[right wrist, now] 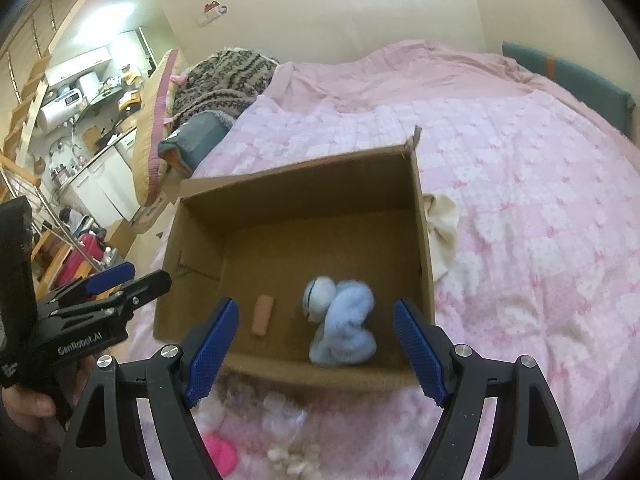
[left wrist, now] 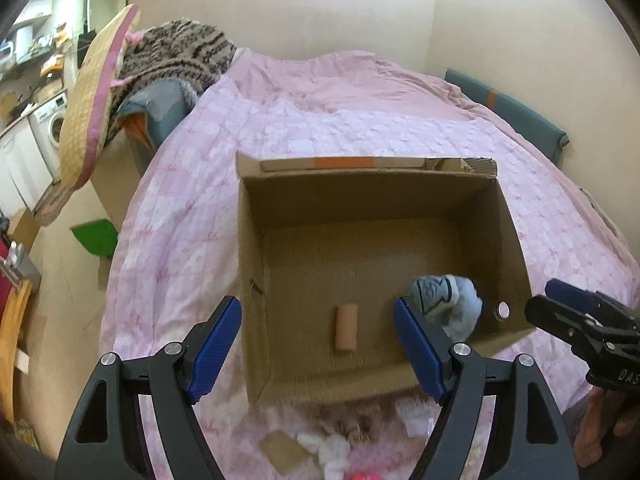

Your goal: Organize soft objects

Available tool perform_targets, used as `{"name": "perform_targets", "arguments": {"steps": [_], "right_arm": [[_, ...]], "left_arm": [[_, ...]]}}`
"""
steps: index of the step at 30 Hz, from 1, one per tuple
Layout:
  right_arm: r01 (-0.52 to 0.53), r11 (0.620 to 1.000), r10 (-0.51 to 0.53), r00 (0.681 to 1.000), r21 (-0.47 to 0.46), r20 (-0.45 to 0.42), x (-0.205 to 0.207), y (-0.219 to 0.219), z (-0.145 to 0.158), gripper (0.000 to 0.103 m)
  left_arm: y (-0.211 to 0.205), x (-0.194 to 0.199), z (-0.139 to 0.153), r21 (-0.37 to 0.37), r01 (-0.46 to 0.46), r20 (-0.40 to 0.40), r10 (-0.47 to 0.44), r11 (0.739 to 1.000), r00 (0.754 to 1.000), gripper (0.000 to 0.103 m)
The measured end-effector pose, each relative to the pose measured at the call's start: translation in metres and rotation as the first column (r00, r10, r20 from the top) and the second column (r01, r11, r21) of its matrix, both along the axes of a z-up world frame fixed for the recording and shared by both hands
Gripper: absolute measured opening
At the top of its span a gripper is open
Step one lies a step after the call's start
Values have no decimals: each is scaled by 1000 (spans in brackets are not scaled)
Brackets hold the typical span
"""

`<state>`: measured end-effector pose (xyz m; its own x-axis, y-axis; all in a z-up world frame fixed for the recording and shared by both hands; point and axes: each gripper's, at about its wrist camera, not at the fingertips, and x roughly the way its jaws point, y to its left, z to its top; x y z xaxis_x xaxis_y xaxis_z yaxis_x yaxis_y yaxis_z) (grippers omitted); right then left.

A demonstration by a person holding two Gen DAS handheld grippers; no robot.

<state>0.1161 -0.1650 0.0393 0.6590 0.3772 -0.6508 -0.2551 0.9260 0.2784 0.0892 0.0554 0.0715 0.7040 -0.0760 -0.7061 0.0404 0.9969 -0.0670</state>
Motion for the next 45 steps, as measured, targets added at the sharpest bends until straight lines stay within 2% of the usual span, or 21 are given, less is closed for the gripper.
{"name": "perform_targets", "arguments": {"steps": [4, 8, 12, 20, 22, 25, 28, 31, 34, 36, 39, 41, 45], "right_arm": [[-3, 1000, 3, 1000, -3, -15, -15, -1, 0, 85], [5, 1000, -5, 1000, -10, -27, -26, -4, -1, 85], [26, 1000, -27, 998, -13, -50, -36, -8, -5, 85], [55, 998, -52, 987, 14, -151, -34, -14, -24, 85], [52, 999, -49, 976, 8, -212, -28, -12, -36, 85], [9, 1000, -15, 943, -22, -332, -21, -2, -61, 85], [-92, 995, 68, 896, -33, -438, -18, 16, -84, 85], [-192, 974, 112, 871, -123, -478, -22, 41, -101, 84], [-258, 952, 144, 853, -167, -501, -22, 60, -113, 73], [-287, 939, 151, 840, -190, -522, -22, 67, -122, 55], [-312, 923, 158, 841, -225, -518, -24, 73, -125, 40], [-312, 927, 167, 840, -207, -515, -26, 72, -123, 35], [-310, 928, 173, 850, -207, -497, -31, 68, -116, 26]], "left_arm": [[6, -16, -1, -10, -16, -22, 16, 1000, 1000, 76], [12, -31, -4, 23, -39, -40, 40, 999, 998, 76], [26, -39, -8, 16, -65, -68, 66, 998, 996, 76], [47, -41, -19, -5, -159, -123, 158, 987, 980, 76], [51, -38, -25, -15, -177, -150, 173, 984, 973, 76], [53, -34, -30, -9, -191, -175, 186, 982, 967, 76], [57, -30, -35, -12, -205, -208, 198, 979, 958, 76], [60, -28, -38, 34, -230, -212, 232, 973, 949, 76], [69, -25, -46, 61, -259, -243, 266, 964, 933, 76], [76, -24, -50, 69, -281, -259, 289, 957, 921, 76], [87, -21, -58, 48, -306, -306, 305, 951, 902, 76], [94, -19, -65, 24, -329, -341, 317, 944, 885, 76], [98, -17, -73, -7, -342, -387, 313, 940, 867, 76]]}}
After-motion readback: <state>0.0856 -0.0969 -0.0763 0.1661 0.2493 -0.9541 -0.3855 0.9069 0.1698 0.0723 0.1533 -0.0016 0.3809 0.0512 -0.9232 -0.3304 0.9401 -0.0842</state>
